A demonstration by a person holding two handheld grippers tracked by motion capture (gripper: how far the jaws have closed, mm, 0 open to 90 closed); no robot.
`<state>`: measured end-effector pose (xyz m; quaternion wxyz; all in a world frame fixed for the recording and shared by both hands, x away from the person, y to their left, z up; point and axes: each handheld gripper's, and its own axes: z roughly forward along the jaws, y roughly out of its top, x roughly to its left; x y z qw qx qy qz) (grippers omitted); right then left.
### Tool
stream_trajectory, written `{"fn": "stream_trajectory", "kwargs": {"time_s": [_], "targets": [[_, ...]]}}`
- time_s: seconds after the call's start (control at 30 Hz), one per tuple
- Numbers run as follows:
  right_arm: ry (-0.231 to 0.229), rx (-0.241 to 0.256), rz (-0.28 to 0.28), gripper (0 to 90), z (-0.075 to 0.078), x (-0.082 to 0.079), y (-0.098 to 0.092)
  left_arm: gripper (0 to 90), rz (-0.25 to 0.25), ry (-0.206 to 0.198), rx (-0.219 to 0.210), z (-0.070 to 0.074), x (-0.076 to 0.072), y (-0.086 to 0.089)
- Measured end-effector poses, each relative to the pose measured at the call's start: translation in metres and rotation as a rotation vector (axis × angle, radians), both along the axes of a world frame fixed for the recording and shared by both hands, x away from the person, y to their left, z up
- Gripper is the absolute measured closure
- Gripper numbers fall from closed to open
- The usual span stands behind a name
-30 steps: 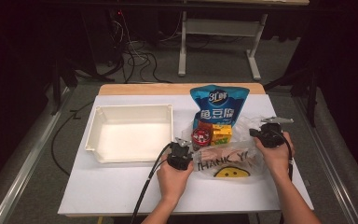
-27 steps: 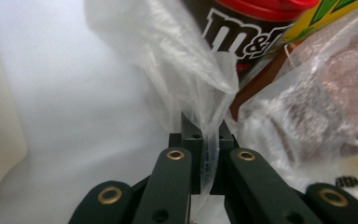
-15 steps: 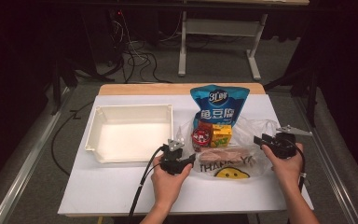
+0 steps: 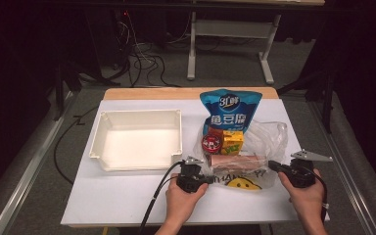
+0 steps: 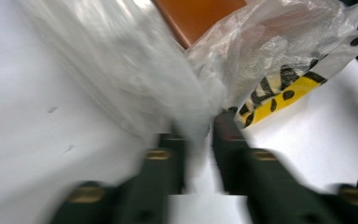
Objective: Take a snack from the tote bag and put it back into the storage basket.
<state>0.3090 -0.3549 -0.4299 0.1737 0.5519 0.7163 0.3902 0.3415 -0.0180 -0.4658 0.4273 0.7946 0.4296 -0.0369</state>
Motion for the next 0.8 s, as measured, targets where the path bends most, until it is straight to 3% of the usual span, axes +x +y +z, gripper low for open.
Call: {"fn": "stream_trajectory", "kwargs": {"time_s": [0.03, 0.2, 0.3, 0.37, 0.53, 0.6, 0.67, 0.7, 0.73, 0.77, 0.8], "targets": [[-0.010, -0.015, 0.005, 90.0, 0.002, -0.001, 0.001, 87.5, -0.012, 0.003, -0.015, 0.001, 0.001, 0.001], [-0.012, -0.044, -0.032, 90.0, 0.008, -0.014, -0.006, 89.8, -0.053, -0.001, 0.017, -0.001, -0.001, 0.004], [0.052, -0.094, -0.052, 90.0, -0.006, -0.017, -0.012, 89.8, -0.052, 0.004, 0.035, -0.008, -0.001, 0.000], [0.094, -0.130, -0.071, 90.0, -0.022, -0.009, -0.015, 89.8, -0.048, -0.003, 0.060, -0.012, 0.000, -0.004], [0.112, -0.166, -0.090, 90.0, -0.038, 0.007, -0.015, 89.8, -0.038, -0.038, 0.087, -0.012, -0.001, -0.007], [0.100, -0.145, -0.092, 90.0, -0.039, 0.009, -0.015, 89.3, -0.038, -0.057, 0.100, -0.012, -0.002, -0.007], [0.078, -0.129, -0.061, 86.3, -0.040, 0.004, -0.015, 80.0, -0.044, -0.070, 0.098, -0.010, -0.004, -0.004], [0.032, -0.087, -0.067, 74.2, -0.033, -0.006, -0.020, 73.1, -0.030, -0.079, 0.075, -0.008, -0.007, 0.001], [0.032, -0.087, -0.067, 74.2, -0.033, -0.006, -0.020, 68.9, -0.030, -0.079, 0.075, -0.008, -0.007, 0.001], [-0.055, -0.072, -0.084, 70.1, -0.018, -0.018, -0.025, 64.8, -0.014, -0.103, 0.040, -0.001, -0.011, 0.008], [-0.055, -0.072, -0.084, 70.1, -0.018, -0.018, -0.025, 61.9, -0.014, -0.103, 0.040, -0.001, -0.011, 0.008]]}}
